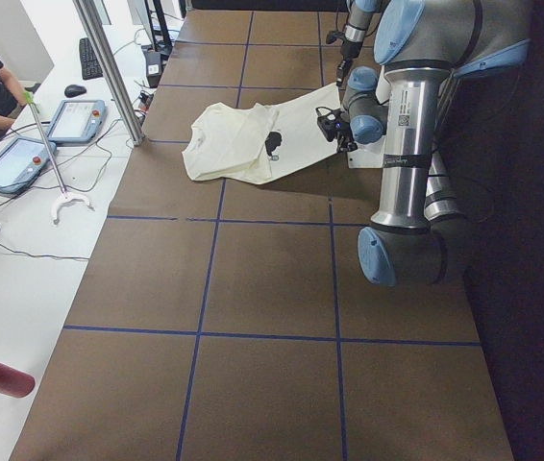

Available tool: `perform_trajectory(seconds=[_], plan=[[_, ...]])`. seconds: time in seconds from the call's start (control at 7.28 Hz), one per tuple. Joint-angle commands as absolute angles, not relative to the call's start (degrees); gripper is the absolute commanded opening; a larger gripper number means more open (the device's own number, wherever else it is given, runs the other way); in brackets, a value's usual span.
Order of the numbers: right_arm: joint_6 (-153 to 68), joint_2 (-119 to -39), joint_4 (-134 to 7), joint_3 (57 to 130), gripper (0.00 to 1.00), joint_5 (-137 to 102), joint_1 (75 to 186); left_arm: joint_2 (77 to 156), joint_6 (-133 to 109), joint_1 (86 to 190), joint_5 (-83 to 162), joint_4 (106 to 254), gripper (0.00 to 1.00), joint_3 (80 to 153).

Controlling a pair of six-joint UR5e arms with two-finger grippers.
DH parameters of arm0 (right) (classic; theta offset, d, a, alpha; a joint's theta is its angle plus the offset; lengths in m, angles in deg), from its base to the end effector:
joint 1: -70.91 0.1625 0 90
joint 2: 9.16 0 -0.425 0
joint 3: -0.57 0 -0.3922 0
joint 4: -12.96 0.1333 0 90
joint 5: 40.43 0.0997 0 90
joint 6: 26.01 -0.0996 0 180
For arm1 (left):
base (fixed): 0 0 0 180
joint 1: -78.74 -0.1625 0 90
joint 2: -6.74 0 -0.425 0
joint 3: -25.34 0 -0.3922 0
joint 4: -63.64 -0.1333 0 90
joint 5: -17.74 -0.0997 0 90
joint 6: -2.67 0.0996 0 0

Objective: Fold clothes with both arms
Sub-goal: 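Lift the hem with both grippers and fold it up toward the collar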

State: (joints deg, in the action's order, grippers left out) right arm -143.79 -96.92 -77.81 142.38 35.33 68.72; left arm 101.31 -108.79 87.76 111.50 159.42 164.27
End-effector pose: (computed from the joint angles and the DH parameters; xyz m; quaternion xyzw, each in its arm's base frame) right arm -0.3896 -0.1430 0.2475 -0.0080 -0.4584 0.2506 0.8526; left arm 0.3787 -0.1885 0.2359 -0.0819 0.4883 -0.2127 0.8424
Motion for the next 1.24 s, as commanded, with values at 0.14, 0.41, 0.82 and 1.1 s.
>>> perform_trajectory(seconds=[0.14,0.41,0.82,1.1], plan=[[-131.91,-88.07,-79.15,133.7,0.0,36.73,85.7,112.59,-98.28,96.72,110.21,158.74,0.0,155.29],[-123.98,-82.23,-78.36,124.98,0.0,47.05,97.04,119.46,-93.69,103.91,108.89,163.18,0.0,144.22],[-114.19,-73.87,-74.44,105.4,0.0,48.6,106.13,123.02,-81.14,114.04,110.73,169.7,0.0,131.37],[-113.55,-70.27,-65.82,94.75,0.0,51.91,110.44,123.37,-78.71,118.01,110.56,179.25,0.0,121.47]])
